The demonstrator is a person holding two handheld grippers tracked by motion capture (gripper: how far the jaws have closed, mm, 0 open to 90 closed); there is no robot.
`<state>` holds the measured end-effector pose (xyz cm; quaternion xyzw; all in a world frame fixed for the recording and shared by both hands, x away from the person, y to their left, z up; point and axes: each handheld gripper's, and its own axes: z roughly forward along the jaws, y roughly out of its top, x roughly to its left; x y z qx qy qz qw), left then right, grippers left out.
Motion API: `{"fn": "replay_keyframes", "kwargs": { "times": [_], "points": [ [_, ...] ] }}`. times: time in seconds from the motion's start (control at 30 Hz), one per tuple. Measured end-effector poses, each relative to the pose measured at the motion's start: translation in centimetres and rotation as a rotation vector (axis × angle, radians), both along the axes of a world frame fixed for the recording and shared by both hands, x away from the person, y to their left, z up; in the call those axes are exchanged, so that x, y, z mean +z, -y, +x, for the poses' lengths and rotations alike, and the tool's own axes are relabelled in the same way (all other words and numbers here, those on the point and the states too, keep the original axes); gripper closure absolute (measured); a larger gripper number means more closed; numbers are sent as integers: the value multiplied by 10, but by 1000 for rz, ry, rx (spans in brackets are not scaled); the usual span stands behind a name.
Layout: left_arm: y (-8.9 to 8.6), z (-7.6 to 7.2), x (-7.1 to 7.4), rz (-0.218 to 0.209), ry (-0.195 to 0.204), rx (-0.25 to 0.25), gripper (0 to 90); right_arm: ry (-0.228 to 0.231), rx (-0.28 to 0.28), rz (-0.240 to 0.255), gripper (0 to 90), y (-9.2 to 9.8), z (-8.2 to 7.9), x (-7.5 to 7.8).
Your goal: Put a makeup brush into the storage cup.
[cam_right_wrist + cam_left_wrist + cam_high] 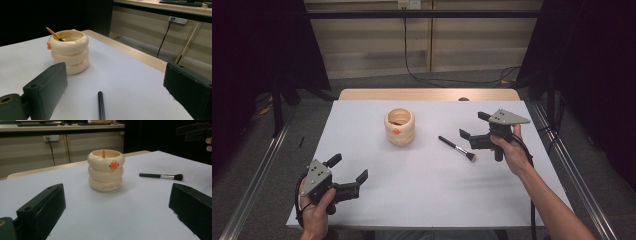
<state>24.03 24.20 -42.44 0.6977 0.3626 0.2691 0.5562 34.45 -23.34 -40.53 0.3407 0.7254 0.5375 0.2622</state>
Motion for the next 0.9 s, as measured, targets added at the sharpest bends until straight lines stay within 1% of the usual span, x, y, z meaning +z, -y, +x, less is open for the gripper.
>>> {"fn": "replay_keyframes", "kwargs": {
  "times": [0.07, 0.13, 0.17, 0.27, 0.33, 0.4, 0.47, 0.5, 0.6, 0.67, 0.7, 0.77, 0.8, 0.9],
  "points": [
    [0, 0, 0, -1, -1, -1, 7, -9, 0, 0, 46, 1, 4, 3],
    [0, 0, 0, 3, -1, -1, 7, -31, 2, -23, 48, 2, 7, 5],
    [0, 0, 0, 1, -1, -1, 7, -53, 14, -28, 43, 3, 9, 5],
    [-1, 0, 0, 4, 0, -1, 7, -113, 39, -66, 34, 1, 13, 6],
    [-1, 0, 0, -2, -4, 2, 7, -164, 53, -92, 23, -1, 15, 5],
    [0, 0, 0, -3, -4, 1, 7, -204, 51, -111, 24, -3, 17, 4],
    [0, 0, 0, 0, -1, -2, 7, -251, 48, -134, 50, -5, 21, 2],
    [0, 0, 0, -1, 0, -4, 7, -271, 40, -151, 81, -6, 22, 0],
    [0, 0, 0, 3, 0, -5, 8, -328, -3, -192, 123, -9, 26, -4],
    [0, 0, 0, 7, -2, -5, 8, -346, -20, -209, 161, -9, 28, -6],
    [0, 0, 0, 8, -2, -5, 9, -368, -26, -218, 162, -9, 29, -7],
    [0, 1, 0, 9, -3, -5, 8, -398, -30, -225, 179, -10, 32, -10],
    [0, 1, 0, 6, -2, -5, 8, -423, -31, -228, 182, -10, 33, -12],
    [0, 1, 0, 8, -3, -6, 8, -477, -10, -237, 211, -11, 36, -16]
  ]
}}
